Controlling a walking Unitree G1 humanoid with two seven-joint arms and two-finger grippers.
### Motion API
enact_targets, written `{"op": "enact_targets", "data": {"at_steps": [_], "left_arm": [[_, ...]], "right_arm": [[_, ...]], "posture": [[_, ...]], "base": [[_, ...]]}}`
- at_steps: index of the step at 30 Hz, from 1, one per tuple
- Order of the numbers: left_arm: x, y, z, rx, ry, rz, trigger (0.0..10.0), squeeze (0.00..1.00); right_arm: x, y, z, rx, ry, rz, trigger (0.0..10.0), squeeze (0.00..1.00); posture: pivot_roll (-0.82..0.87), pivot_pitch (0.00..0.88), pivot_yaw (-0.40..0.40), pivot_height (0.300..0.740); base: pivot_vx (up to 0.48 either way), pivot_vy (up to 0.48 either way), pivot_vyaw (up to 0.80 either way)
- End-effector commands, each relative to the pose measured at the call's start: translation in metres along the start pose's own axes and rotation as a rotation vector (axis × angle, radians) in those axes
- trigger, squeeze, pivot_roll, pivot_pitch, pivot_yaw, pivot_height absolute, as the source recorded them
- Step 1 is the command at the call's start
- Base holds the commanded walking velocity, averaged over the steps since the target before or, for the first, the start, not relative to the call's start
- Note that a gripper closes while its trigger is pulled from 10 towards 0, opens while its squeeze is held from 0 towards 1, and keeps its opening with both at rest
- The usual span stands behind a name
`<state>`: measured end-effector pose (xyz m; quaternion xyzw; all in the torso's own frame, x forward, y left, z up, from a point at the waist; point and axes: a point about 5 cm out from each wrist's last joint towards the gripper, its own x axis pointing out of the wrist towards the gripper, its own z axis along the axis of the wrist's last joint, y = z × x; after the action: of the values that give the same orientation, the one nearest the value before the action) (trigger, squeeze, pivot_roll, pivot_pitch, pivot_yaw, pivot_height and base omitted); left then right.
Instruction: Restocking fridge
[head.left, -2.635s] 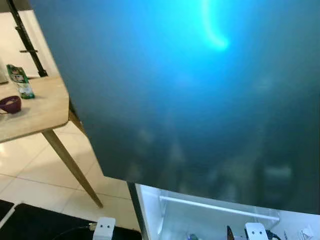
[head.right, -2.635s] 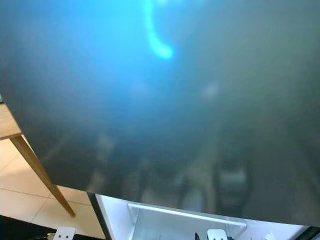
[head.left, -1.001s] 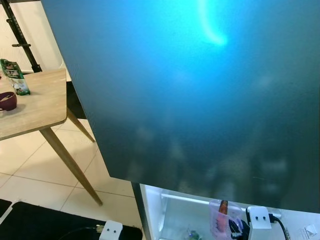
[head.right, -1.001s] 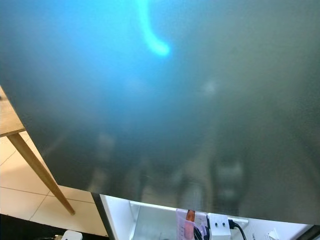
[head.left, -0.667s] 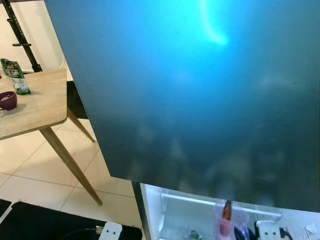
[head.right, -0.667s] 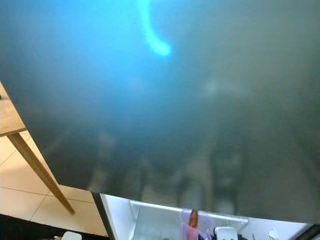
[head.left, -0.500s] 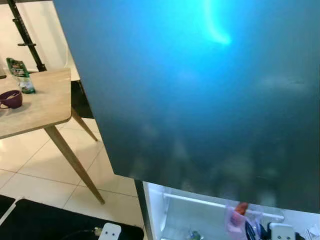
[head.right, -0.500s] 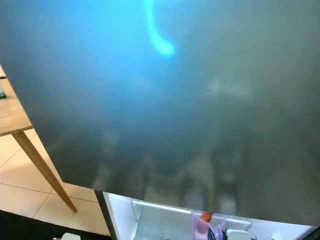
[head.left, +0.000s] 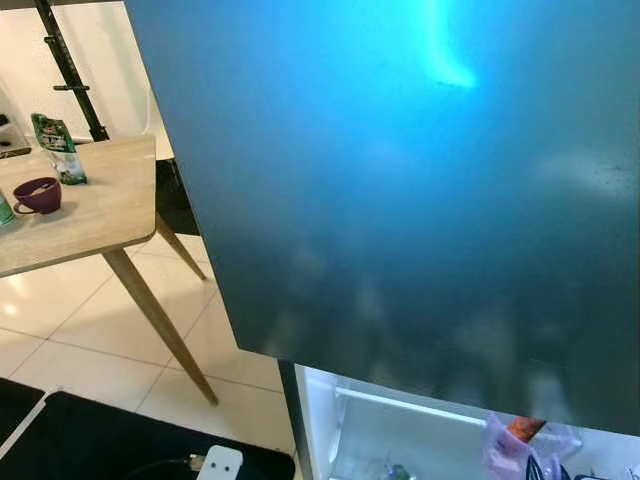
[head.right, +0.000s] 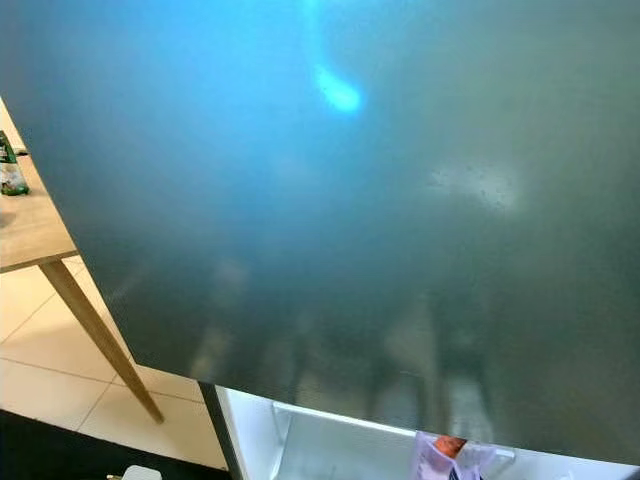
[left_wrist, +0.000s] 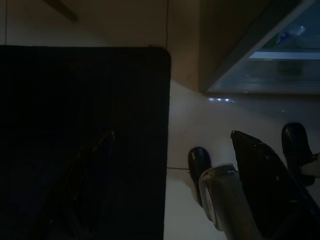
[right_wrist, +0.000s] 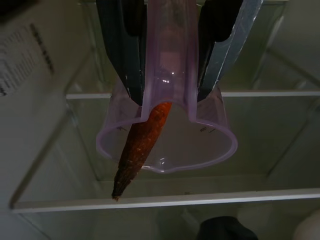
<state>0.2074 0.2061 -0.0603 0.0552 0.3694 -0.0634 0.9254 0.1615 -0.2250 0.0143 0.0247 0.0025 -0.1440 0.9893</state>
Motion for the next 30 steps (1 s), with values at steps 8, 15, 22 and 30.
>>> {"op": "enact_targets", "data": {"at_steps": [8,15,22,30], "left_arm": [[-0.003,0.008,-0.005,0.008,0.017,0.009,10.0,0.00],[-0.003,0.008,-0.004,0.001,0.015,0.009,10.0,0.00],[-0.003,0.008,-0.004,0.002,0.015,0.009,10.0,0.00],[-0.003,0.009,-0.004,0.003,0.015,0.010,10.0,0.00]], "right_arm": [[-0.006,-0.009,-0.005,0.018,0.040,0.020,10.0,0.00],[-0.003,0.013,-0.005,-0.009,0.079,0.212,10.0,0.00],[0.005,0.017,-0.007,0.011,0.093,0.247,10.0,0.00],[0.004,0.018,-0.002,0.006,0.074,0.240,10.0,0.00]], "posture": [[-0.07,0.124,0.050,0.701],[-0.07,0.128,0.045,0.701],[-0.07,0.132,0.044,0.676],[-0.07,0.133,0.046,0.676]], "base": [[0.000,0.000,0.00],[0.000,0.000,0.00],[0.000,0.000,0.00],[0.000,0.000,0.00]]}}
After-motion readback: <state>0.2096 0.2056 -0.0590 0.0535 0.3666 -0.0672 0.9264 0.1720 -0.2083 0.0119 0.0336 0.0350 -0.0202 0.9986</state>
